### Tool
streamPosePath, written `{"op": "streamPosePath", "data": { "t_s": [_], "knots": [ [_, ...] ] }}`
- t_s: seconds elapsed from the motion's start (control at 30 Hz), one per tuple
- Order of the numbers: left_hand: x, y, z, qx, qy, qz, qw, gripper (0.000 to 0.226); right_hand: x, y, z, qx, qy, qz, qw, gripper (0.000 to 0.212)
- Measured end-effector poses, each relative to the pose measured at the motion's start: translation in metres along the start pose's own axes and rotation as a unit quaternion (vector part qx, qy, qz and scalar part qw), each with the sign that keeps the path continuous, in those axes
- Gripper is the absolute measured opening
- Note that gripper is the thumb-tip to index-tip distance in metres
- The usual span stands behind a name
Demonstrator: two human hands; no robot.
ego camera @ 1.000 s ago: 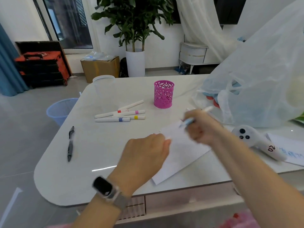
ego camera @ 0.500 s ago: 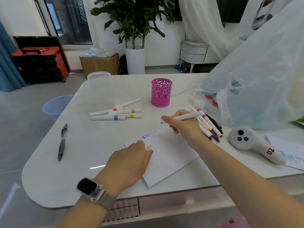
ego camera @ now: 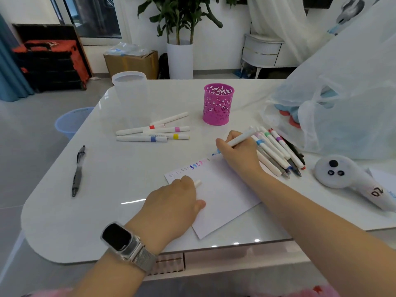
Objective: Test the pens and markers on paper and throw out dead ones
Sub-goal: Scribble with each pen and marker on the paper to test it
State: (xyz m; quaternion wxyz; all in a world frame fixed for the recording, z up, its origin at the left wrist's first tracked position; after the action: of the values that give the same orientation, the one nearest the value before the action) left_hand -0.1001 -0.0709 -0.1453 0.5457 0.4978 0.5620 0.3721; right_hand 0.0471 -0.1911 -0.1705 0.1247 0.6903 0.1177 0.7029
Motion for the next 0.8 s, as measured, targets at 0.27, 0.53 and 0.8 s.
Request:
{"op": "streamPosePath", "data": {
  "t_s": [0.27,0.53,0.8],
  "knots": [
    [-0.0016,-0.0002,-0.0001,0.002,-0.005,0.016,1.000,0.034,-0.0039,-0.0038,0.0035,0.013,0.012,-0.049,0.999,0.038],
    [-0.0016,-0.0001,0.0009,0.011,-0.003,0.020,1.000,0.035,-0.0014,-0.0030,0.0016,0.015,0.018,-0.067,0.997,0.031],
    [-0.0008,0.0002,0.0015,0.010,-0.003,0.015,1.000,0.033,0.0019,0.0002,0.0007,0.006,0.005,-0.040,0.999,0.033]
  ]
}}
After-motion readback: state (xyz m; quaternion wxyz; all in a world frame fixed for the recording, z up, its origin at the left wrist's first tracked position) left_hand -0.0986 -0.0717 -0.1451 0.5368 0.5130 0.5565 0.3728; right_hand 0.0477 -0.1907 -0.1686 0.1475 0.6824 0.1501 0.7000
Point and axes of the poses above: each hand's wrist, its own z-axis towards the middle knuckle, its own y-axis out of the back of the hand, x = y × z, the point moved 1 cm from there along z, towards the middle knuckle, and after that the axes turned 12 degrees about -y, right-handed, at the moved point
